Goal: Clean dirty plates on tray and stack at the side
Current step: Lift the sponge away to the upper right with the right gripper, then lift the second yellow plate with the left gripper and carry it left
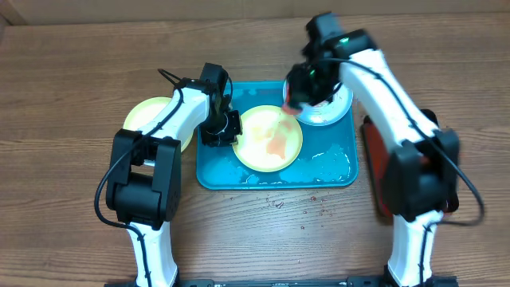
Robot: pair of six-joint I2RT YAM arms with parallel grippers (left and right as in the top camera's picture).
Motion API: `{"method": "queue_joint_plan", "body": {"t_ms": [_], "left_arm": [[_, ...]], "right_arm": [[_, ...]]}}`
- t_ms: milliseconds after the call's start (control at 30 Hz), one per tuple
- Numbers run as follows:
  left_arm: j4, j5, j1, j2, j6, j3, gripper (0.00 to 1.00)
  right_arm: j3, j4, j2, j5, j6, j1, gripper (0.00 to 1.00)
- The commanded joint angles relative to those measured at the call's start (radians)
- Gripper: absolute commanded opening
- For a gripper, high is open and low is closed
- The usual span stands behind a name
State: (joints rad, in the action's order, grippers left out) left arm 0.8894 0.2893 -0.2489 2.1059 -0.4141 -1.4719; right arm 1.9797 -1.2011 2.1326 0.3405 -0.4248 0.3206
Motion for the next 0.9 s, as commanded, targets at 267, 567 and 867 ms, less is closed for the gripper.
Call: {"method": "queue_joint_plan", "body": {"t_ms": [267,567,867], "left_arm": [[0.035,-0.089,0.003,-0.045,0.067,-0.064,0.04],[0.108,-0.382,-0.025,-0.257,0.284,-0.17,0.04],[0.135,-0.859,-0.171,-0.424,0.267,-0.17,0.04]], "right_arm": [[0.04,-0.077,-0.161,0.014,0.068,-0.109,0.04],[0.04,-0.088,-0.161,-0.03,0.116,-0.137,0.04],[0.04,-0.088,-0.161,-0.033,0.119,-0.195,0.04]]}}
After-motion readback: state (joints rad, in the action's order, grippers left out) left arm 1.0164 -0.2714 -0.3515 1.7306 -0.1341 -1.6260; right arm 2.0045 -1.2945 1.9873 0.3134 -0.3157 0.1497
